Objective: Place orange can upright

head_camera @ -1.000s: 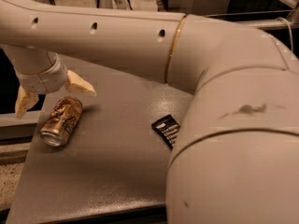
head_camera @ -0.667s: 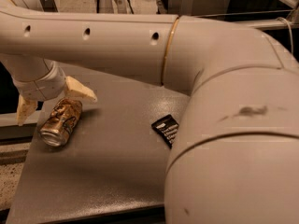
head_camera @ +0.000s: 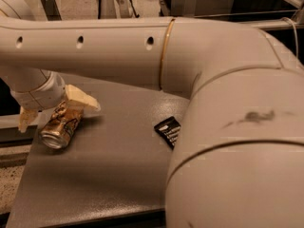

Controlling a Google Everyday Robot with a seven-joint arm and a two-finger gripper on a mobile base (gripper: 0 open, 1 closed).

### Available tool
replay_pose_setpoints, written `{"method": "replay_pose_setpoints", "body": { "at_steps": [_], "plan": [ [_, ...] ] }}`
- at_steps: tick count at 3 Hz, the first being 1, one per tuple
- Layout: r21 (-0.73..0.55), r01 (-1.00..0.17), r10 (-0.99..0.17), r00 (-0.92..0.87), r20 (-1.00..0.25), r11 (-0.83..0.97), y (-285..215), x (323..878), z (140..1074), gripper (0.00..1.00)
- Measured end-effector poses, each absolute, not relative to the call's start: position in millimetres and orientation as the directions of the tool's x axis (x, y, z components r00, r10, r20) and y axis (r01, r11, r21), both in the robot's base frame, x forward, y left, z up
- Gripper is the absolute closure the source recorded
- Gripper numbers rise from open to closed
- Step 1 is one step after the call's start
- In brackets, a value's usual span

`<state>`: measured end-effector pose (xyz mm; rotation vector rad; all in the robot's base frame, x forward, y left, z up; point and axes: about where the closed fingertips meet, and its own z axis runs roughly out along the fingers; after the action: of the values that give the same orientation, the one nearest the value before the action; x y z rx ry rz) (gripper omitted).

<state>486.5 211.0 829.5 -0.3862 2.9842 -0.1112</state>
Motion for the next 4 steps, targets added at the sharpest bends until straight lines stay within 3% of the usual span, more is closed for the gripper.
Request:
{"method": "replay_pose_setpoints", "body": {
  "at_steps": [2, 4],
  "plan": [
    [-0.075, -0.167, -0.177, -0.972, -0.157, 0.983, 205.1, 494.9, 830.2, 0.47],
    [-0.009, -0.216, -0.212, -0.948, -0.238, 0.976, 203.7, 519.3, 845.0, 0.93]
  ]
}}
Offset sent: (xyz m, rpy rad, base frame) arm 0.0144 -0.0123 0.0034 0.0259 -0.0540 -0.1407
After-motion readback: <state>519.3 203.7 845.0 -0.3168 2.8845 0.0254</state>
